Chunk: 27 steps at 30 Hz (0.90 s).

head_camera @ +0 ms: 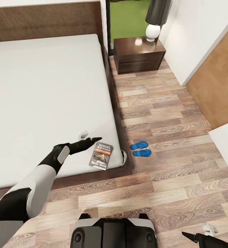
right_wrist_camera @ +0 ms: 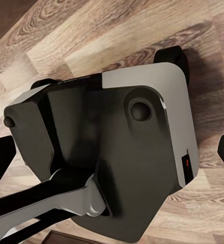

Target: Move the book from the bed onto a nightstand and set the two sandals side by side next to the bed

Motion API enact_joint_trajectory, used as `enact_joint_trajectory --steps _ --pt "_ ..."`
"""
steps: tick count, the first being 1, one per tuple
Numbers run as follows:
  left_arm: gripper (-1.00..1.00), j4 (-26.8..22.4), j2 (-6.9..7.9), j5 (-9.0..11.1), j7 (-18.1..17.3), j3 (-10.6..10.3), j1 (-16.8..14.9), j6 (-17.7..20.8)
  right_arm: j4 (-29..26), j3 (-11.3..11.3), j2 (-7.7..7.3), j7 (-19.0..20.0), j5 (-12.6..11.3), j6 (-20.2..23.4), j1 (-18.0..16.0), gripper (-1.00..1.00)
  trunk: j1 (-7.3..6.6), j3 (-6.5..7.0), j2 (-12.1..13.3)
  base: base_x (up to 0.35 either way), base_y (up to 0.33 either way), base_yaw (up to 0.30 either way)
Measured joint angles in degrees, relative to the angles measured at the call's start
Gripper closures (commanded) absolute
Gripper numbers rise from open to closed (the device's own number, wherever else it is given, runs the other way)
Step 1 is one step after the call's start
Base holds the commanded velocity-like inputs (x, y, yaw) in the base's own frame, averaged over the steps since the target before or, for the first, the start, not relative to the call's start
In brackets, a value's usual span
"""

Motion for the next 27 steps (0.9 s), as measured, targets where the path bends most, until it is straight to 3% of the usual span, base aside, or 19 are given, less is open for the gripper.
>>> enact_joint_trajectory --steps 3,4,5,6,7,12,16,19,20,25,26,27 --pt "-1.00 0.0 2.38 0.0 -4.9 0.0 2.0 0.6 0.0 0.0 0.01 0.0 0.0 0.0 0.0 -1.00 -0.66 0.54 1.2 0.000 0.000 0.000" --pt "-1.00 0.1 3.78 -0.1 -7.9 0.0 3.4 0.7 0.0 0.0 0.01 0.0 0.0 0.0 0.0 -1.00 -0.88 0.72 1.6 0.000 0.000 0.000" --pt "-1.00 0.1 5.07 -0.1 -11.1 0.0 4.9 0.9 0.0 0.0 0.01 0.0 0.0 0.0 0.0 -1.00 -1.10 0.90 2.0 0.000 0.000 0.000" --pt "-1.00 0.1 7.06 -0.2 -18.0 0.1 7.9 1.0 0.0 0.0 0.01 0.0 0.0 0.0 0.0 -1.00 -1.33 1.08 2.4 0.000 0.000 0.000" --pt "-1.00 0.1 8.05 -0.4 -21.7 0.0 10.1 0.9 0.0 0.0 0.01 0.0 0.0 0.0 0.0 -1.00 -1.54 1.25 2.8 0.000 0.000 0.000" --pt "-1.00 0.1 10.85 -0.6 -31.4 0.0 16.3 0.5 0.0 0.0 0.02 0.0 0.0 0.0 0.0 -1.00 -2.65 2.16 4.8 0.000 0.000 0.000" --pt "-1.00 0.1 12.05 -0.6 -34.3 0.0 23.1 -2.4 0.0 0.0 0.00 0.0 0.0 0.0 0.0 -1.00 -3.53 2.88 6.4 0.000 0.000 0.000" --pt "-1.00 0.3 12.27 -0.5 -35.0 0.0 26.9 -6.9 0.0 0.0 -0.04 0.0 0.0 0.0 0.0 -1.00 -4.18 3.42 7.6 0.000 0.000 0.000" --pt "-1.00 1.8 12.41 -0.3 -35.4 0.1 29.0 -10.0 0.0 0.0 -0.06 0.0 0.0 0.0 0.0 -1.00 -4.40 3.60 8.0 0.000 0.000 0.000" --pt "-1.00 7.2 14.06 -0.3 -35.6 0.2 30.4 -15.3 0.0 0.0 -0.07 0.0 0.0 0.0 0.0 -1.00 -4.41 3.61 8.1 0.000 0.000 0.000" --pt "-1.00 9.5 14.62 -0.4 -35.6 0.3 30.6 -17.7 0.0 0.0 -0.07 0.0 0.0 0.0 0.0 -1.00 -4.41 3.61 8.1 0.000 0.000 0.000" --pt "-1.00 13.8 15.78 -0.2 -35.6 0.4 30.8 -23.0 0.0 0.0 -0.06 0.0 0.0 0.0 0.0 -1.00 -4.41 3.61 8.1 0.000 0.000 0.000"
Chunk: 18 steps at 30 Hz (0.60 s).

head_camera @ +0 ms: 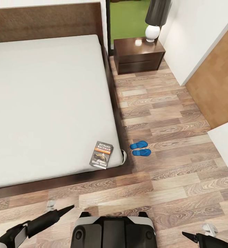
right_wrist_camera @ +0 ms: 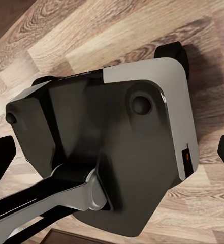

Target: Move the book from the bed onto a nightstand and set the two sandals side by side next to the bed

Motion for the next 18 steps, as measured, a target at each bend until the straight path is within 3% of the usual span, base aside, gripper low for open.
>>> enact_joint_trajectory --steps 6,7,18 --pt "-1.00 2.2 1.15 0.5 0.9 0.1 0.1 -3.0 0.0 0.0 -0.01 0.0 0.0 0.0 0.0 -1.00 0.00 0.00 0.0 0.000 0.000 0.000" --pt "-1.00 2.4 1.26 0.5 2.4 0.1 0.1 -3.3 0.0 0.0 -0.01 0.0 0.0 0.0 0.0 -1.00 0.00 0.00 0.0 0.000 0.000 0.000" --pt "-1.00 2.7 1.30 0.6 5.5 0.1 0.1 -3.7 0.0 0.0 -0.02 0.0 0.0 0.1 0.0 -1.00 0.00 0.00 0.0 0.000 0.000 0.000"
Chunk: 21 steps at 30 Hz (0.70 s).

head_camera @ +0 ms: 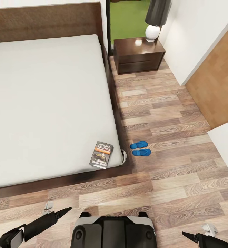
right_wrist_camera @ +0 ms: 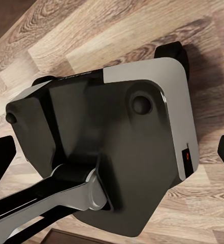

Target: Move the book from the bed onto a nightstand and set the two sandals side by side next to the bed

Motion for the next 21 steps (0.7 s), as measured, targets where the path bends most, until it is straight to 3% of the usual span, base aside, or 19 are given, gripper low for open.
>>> enact_joint_trajectory --steps 5,21 --pt "-1.00 0.0 -0.08 0.0 0.1 0.0 0.0 0.0 0.0 0.0 0.00 0.0 0.0 0.0 0.0 -1.00 0.00 0.00 0.0 0.000 0.000 0.162" --pt "-1.00 0.7 -0.23 0.2 0.2 -0.2 0.1 0.0 0.0 0.0 0.00 0.1 0.0 0.0 0.0 -1.00 0.00 0.00 0.0 0.000 0.000 0.286"
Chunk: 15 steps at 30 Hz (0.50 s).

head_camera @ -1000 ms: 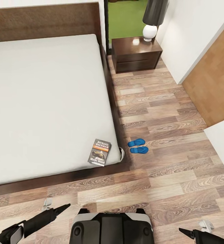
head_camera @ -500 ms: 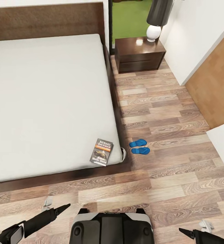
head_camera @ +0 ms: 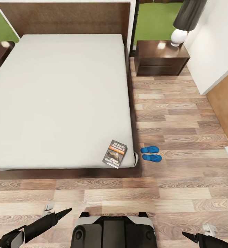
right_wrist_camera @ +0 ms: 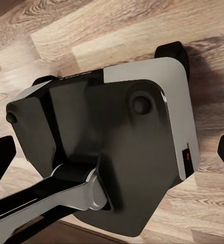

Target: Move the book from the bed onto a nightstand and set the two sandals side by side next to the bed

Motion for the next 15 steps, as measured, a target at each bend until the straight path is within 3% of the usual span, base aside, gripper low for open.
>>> enact_joint_trajectory --steps 15 --pt "-1.00 0.2 -0.03 0.0 0.0 0.0 0.0 -0.2 0.0 0.0 0.00 0.0 0.0 0.0 0.0 -1.00 0.00 0.00 0.0 0.000 0.000 0.293"
